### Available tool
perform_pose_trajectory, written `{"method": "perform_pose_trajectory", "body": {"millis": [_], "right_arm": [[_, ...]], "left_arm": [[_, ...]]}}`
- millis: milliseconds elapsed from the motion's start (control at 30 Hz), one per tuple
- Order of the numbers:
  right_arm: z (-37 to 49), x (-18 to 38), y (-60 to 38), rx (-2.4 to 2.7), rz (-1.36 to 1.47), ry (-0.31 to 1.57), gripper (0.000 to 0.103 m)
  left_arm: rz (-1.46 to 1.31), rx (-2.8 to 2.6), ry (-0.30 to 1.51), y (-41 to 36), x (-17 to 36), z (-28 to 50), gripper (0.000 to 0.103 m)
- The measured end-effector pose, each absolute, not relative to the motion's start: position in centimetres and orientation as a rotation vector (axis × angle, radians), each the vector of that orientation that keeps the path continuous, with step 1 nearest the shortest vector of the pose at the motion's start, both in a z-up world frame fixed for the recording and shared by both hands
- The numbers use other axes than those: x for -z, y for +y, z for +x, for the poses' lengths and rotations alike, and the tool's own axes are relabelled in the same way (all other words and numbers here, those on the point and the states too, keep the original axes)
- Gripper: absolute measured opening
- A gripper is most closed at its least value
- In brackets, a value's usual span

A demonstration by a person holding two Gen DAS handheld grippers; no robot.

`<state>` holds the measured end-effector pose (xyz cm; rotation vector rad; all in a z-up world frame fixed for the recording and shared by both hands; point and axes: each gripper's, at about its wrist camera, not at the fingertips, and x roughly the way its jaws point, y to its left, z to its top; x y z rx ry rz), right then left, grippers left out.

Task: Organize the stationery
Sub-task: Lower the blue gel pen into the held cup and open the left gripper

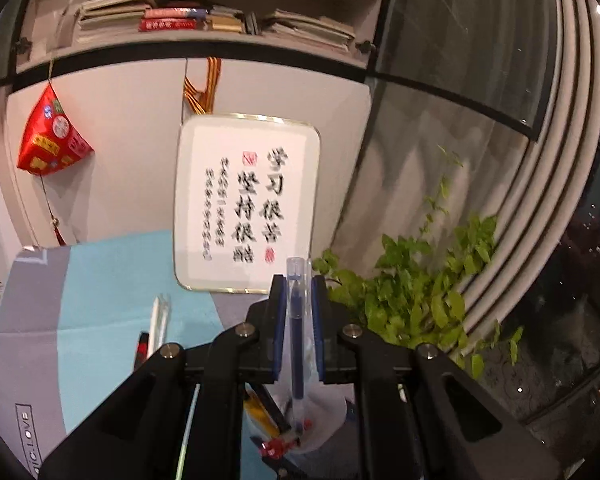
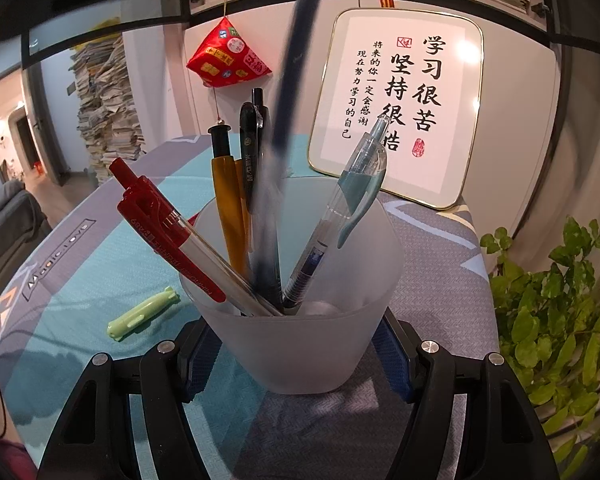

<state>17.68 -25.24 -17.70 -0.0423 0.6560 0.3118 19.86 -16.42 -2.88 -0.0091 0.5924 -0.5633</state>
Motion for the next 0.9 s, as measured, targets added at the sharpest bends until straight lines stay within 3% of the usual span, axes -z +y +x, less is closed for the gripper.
{"method": "perform_pose_trajectory", "body": {"millis": [433,467,533,567,600,733,900], "right_arm": [[17.5,17.6,-25.1,-0.308,-0.047,0.655,0.07],[17.5,17.5,-25.0,-0.307,-0.048,0.655,0.07],[17.5,17.5,-24.9,-0.307,-0.048,0.656,0.07],[17.5,17.5,-24.9,-0.308,-0.047,0.657,0.07],[17.6,17.6,-25.0,-0.309,-0.047,0.659,0.07],[17.7,17.6,-25.0,-0.308,-0.048,0.658,0.07],[17.7,17.7,-25.0,-0.307,-0.049,0.657,0.07]], "left_arm": [[-0.004,0.626,0.742,-15.0,5.4,18.9,0.011],[0.002,0.629,0.747,-14.8,5.4,18.8,0.015],[0.001,0.638,0.745,-14.1,4.9,18.5,0.031],[-0.011,0.635,0.737,-13.6,4.6,18.3,0.044],[-0.027,0.624,0.719,-12.9,4.2,18.3,0.049],[-0.027,0.509,0.656,-9.9,3.5,18.5,0.048],[-0.033,0.334,0.711,-5.7,6.1,20.7,0.047]]}}
